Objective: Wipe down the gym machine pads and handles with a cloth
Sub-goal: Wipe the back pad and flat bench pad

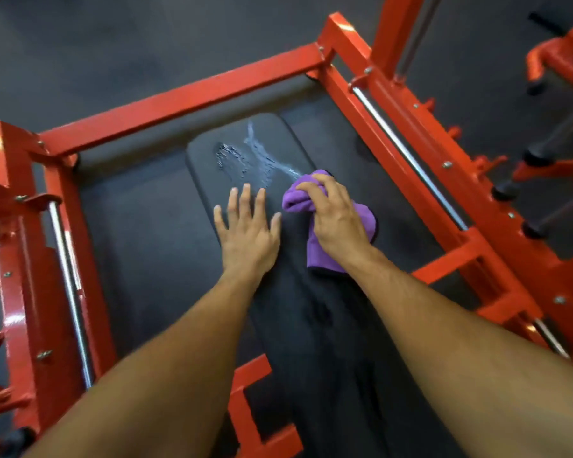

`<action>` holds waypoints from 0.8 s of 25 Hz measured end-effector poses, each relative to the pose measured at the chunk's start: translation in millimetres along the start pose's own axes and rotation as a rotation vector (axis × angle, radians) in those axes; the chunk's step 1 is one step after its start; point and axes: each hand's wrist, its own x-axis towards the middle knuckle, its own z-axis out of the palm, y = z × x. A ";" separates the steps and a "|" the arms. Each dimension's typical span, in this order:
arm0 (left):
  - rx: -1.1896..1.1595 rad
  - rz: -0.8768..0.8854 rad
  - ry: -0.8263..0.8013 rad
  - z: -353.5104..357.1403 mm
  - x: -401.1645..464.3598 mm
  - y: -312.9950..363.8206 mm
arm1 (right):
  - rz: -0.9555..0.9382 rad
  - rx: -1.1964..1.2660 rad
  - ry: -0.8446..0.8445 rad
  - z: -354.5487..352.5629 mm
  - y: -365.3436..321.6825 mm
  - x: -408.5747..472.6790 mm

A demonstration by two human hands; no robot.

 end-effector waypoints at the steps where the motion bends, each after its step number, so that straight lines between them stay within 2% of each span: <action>1: 0.064 -0.037 -0.003 12.2 17.4 -8.5 | -0.032 -0.069 0.017 16.5 -2.4 16.9; 4: 0.091 0.032 0.002 31.4 19.3 -5.0 | -0.057 -0.190 0.112 43.1 10.6 35.7; 14: 0.014 0.017 -0.002 25.6 22.1 -11.3 | -0.133 -0.205 0.108 44.1 12.1 38.6; 17: 0.039 -0.048 -0.029 23.8 9.5 -10.3 | -0.155 -0.211 0.105 39.4 6.9 37.3; 20: 0.046 -0.173 -0.055 24.7 -37.3 20.1 | -0.164 -0.196 0.047 33.4 10.7 35.4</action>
